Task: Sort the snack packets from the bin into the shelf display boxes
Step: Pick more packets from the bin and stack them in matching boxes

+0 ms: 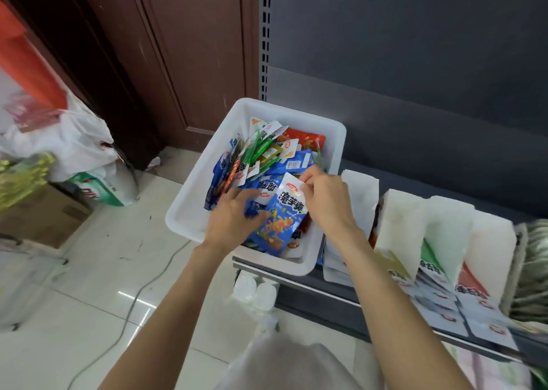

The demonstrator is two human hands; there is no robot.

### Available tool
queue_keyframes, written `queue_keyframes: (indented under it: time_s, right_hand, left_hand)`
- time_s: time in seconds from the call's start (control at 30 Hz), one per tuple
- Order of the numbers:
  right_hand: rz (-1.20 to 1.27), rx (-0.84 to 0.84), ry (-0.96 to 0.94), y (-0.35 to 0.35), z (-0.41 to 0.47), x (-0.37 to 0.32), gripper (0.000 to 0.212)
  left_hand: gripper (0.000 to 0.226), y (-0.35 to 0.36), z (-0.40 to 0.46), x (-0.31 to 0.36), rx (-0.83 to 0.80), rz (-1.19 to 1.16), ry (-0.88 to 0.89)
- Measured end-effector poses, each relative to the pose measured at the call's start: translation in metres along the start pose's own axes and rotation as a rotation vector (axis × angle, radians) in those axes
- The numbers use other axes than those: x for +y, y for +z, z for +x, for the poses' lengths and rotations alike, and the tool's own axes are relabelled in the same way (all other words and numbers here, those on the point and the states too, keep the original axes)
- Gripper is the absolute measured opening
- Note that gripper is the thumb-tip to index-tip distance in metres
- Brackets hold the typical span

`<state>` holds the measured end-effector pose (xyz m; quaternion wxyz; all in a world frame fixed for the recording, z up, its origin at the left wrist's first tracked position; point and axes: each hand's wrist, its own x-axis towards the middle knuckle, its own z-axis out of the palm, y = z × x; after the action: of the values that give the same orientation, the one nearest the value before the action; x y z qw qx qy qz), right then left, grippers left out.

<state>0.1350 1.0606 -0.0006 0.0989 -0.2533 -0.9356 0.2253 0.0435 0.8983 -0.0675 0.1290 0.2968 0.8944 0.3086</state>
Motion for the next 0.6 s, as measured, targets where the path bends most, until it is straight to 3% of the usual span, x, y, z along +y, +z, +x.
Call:
queue_keyframes:
  time_s: [0.07, 0.13, 0.2, 0.3, 0.37, 0.47, 0.6]
  right_hand:
    - [0.268, 0.049, -0.057, -0.02, -0.012, -0.001, 0.004]
    - [0.449, 0.09, -0.097, -0.043, -0.026, 0.002, 0.006]
    - [0.493, 0.111, -0.124, -0.068, -0.041, 0.01, 0.012]
    - [0.508, 0.077, -0.023, -0.089, -0.059, 0.041, 0.028]
    - [0.413, 0.16, 0.072, -0.091, -0.071, 0.065, 0.021]
    - [0.412, 0.406, 0.2, -0.085, -0.09, 0.089, 0.013]
    - [0.349, 0.45, 0.248, -0.064, -0.088, 0.101, 0.014]
  left_hand:
    - [0.056, -0.008, 0.0, 0.014, -0.042, -0.163, 0.123]
    - [0.04, -0.016, 0.0, 0.034, -0.145, -0.33, 0.182]
    - [0.012, -0.019, 0.001, 0.057, -0.179, -0.395, 0.257]
    - [0.017, -0.007, 0.002, 0.1, -0.101, -0.36, 0.426]
    - [0.007, 0.01, 0.0, 0.124, -0.088, -0.335, 0.478]
    - [0.038, 0.043, 0.002, 0.132, -0.033, -0.168, 0.429]
    - [0.05, 0.064, -0.001, 0.112, -0.018, -0.027, 0.226]
